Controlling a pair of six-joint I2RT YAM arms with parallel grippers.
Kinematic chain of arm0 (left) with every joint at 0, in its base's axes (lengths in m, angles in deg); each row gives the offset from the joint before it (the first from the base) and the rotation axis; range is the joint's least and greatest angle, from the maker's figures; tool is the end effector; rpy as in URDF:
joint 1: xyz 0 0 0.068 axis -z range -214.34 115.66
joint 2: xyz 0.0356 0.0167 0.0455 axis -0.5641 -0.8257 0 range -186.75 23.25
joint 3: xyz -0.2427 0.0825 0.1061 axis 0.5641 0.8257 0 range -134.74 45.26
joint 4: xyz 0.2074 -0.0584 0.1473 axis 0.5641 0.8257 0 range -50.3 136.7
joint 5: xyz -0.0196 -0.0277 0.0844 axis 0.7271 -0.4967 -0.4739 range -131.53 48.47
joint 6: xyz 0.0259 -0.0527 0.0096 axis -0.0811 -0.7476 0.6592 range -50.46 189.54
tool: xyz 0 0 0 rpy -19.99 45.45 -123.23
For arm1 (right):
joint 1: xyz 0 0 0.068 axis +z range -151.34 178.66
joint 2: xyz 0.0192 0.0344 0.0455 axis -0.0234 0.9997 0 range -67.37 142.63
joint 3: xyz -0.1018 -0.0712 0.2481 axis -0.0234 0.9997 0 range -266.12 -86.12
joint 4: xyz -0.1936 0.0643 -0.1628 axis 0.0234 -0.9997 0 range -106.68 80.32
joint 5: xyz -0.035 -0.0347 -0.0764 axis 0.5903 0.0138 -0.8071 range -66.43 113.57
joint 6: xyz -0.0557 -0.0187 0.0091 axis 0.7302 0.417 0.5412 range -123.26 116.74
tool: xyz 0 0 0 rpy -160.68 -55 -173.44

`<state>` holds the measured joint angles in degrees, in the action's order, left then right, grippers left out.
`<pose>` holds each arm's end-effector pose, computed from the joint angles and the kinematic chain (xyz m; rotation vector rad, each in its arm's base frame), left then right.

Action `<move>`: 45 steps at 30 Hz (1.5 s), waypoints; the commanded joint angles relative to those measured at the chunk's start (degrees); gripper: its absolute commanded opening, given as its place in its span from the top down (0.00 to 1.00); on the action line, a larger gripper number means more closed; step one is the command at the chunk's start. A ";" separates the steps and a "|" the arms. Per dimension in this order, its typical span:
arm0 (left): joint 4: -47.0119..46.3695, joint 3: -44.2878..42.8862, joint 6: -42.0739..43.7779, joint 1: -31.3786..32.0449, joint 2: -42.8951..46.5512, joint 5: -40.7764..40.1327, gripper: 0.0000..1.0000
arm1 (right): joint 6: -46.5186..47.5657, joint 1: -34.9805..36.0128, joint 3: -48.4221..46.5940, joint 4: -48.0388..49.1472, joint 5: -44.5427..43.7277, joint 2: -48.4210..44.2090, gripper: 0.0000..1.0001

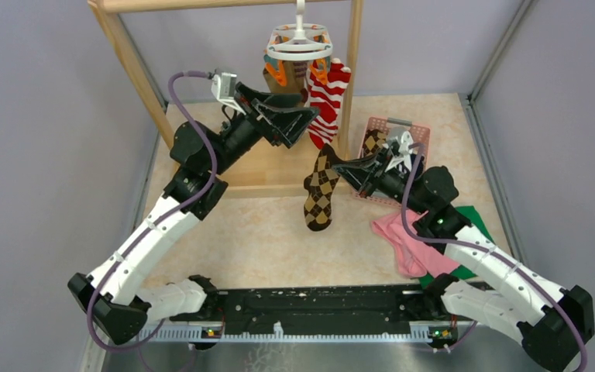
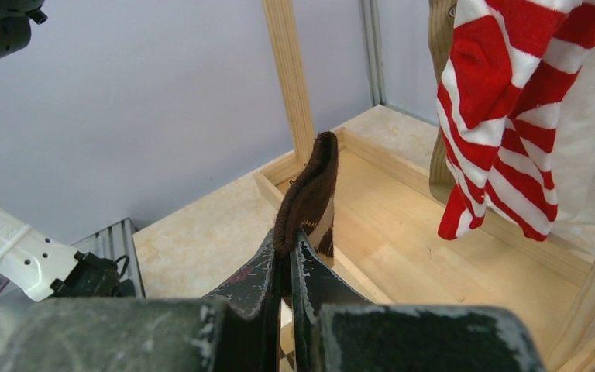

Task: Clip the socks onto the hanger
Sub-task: Open the clamp at the hanger.

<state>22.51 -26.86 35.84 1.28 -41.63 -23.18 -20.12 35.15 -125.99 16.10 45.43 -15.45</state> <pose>0.1920 -0.1545 0.4950 0.3270 1.2169 -1.2417 0.1647 0.1422 0.3599 -0.5715 1.3059 1.0305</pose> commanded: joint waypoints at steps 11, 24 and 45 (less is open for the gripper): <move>7.56 -10.03 4.85 6.81 -5.71 -20.88 0.16 | -13.34 -0.81 -5.54 6.25 -0.66 1.87 1.00; 16.66 -22.24 5.78 10.51 -14.16 -34.59 0.20 | -14.60 -0.82 -5.39 5.98 -2.48 1.00 1.00; 14.20 -29.12 13.47 12.38 -20.21 -43.70 0.33 | -14.08 -0.87 -4.95 5.55 -3.59 0.37 1.00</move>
<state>39.74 -52.89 47.19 13.41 -61.22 -65.28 -33.98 35.10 -129.29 19.49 42.61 -14.05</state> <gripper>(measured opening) 0.688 0.014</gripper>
